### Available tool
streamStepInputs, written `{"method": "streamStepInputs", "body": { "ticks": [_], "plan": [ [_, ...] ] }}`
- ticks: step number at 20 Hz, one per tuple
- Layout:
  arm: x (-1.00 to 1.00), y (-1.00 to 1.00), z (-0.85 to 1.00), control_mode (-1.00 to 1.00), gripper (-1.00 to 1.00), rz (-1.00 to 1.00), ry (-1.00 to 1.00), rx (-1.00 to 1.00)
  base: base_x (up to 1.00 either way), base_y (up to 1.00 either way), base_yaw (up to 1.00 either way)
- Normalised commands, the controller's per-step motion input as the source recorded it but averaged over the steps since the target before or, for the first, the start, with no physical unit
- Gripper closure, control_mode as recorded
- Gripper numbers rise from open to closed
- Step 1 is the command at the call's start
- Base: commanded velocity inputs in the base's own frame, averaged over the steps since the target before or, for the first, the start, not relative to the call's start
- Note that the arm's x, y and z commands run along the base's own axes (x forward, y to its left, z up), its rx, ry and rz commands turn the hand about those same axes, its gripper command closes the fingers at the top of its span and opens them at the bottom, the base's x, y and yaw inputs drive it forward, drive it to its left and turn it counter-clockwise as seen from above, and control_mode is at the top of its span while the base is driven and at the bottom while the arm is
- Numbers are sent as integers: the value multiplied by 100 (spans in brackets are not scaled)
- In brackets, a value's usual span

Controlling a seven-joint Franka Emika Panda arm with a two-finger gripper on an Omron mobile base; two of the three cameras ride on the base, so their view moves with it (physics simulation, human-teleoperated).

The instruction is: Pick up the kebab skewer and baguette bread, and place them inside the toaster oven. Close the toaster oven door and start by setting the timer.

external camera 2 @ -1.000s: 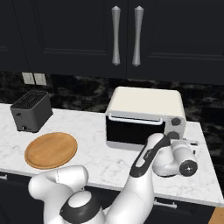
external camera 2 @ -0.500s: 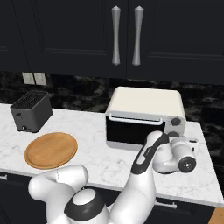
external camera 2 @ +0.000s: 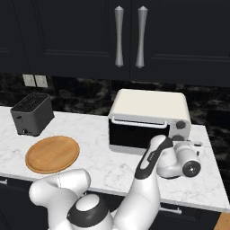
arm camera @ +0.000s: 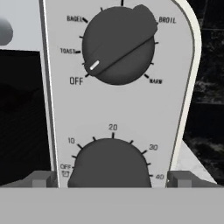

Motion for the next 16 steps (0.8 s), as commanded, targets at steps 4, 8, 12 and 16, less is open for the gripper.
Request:
{"method": "streamStepInputs", "body": {
  "ticks": [4, 8, 12, 16],
  "plan": [
    [3, 6, -4, -100, -100, 0, 0, 0, 0, 0, 0],
    [23, 4, 0, -100, -100, 0, 0, 0, 0, 0, 0],
    [13, 0, 0, -100, -100, 0, 0, 0, 0, 0, 0],
    [0, 0, 0, -100, -100, 0, 0, 0, 0, 0, 0]
  ]
}}
